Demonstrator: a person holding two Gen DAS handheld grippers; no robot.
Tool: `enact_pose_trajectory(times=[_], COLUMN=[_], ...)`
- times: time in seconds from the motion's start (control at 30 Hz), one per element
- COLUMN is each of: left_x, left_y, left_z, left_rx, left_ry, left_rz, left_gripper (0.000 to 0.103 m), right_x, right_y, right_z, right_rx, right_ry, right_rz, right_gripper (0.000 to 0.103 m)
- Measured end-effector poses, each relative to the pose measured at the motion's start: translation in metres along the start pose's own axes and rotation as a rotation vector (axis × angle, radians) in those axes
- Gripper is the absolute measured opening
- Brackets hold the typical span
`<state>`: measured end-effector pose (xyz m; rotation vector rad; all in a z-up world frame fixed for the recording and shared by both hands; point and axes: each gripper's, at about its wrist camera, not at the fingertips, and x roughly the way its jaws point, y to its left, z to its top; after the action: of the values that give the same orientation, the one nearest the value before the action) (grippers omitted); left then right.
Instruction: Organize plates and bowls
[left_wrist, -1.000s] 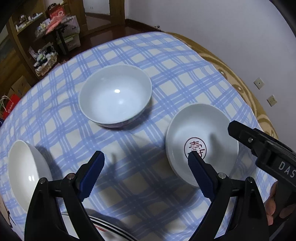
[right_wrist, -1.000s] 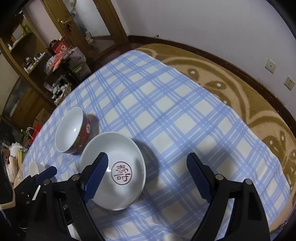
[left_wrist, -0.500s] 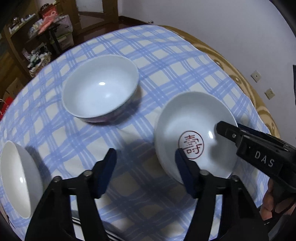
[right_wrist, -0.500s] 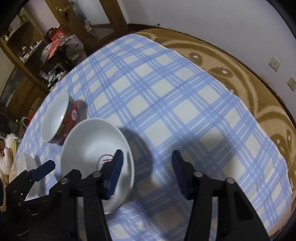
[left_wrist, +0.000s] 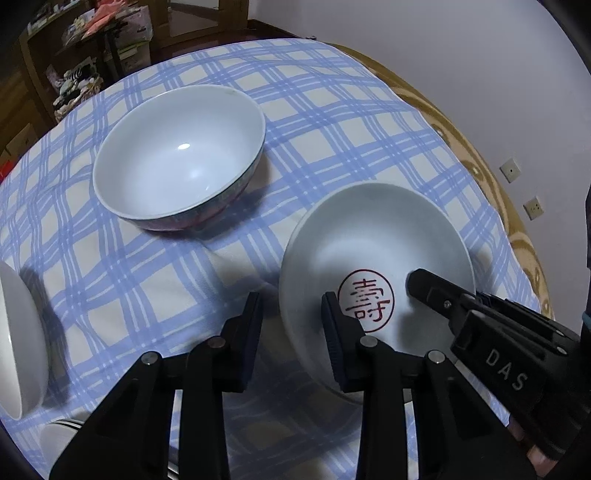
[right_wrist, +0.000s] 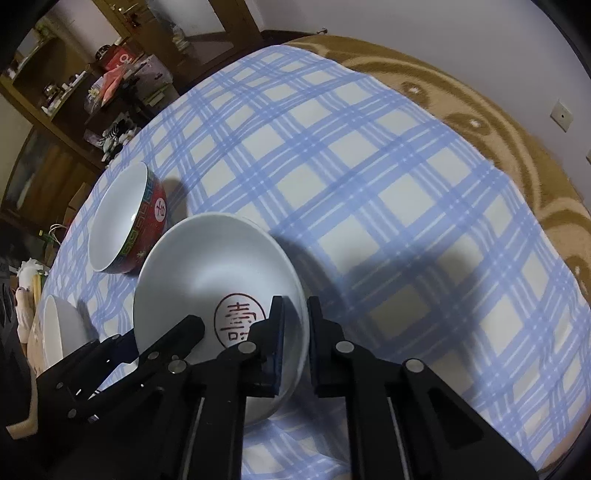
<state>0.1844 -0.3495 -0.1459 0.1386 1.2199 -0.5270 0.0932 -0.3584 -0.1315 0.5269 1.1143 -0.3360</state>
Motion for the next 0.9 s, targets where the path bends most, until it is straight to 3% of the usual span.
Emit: enact_pose_trajectory(times=[0.2,0.47,0.6,0.77,0.9], left_x=[-0.003,-0.012,-0.017,-0.027,-0.042], left_y=[0.000,0.000,0.001,0.006,0.009], left_z=[-0.001,-0.006,-0.010,-0.013,-0.018], left_rx=[0.012,0.011,0.025,0.028,0.043], left_ry=[-0.001,-0.005,-0.020,-0.029,-0.051], left_rz=[-0.019,-0.049,-0.025,-0.037,-0.001], left_gripper=[0.022,0.020,0.015,0.013,0.013], right_x=[-0.006,-0.012,-0.017,-0.022,-0.030], right_y=[-0.001,-0.002,0.002,0.005,0.017], right_z=[-0.001,-0.006,-0.008,-0.011,-0.018], right_rx=[0.005,0.034,0.025,0.033,-0.006], right_ry=[-0.001,-0.020,-0.028,-0.036,-0.042], right_rz=[0.028,0.024,0.024,0.037,0.021], right_gripper=[0.009,0.009,0.008,0.008,0.008])
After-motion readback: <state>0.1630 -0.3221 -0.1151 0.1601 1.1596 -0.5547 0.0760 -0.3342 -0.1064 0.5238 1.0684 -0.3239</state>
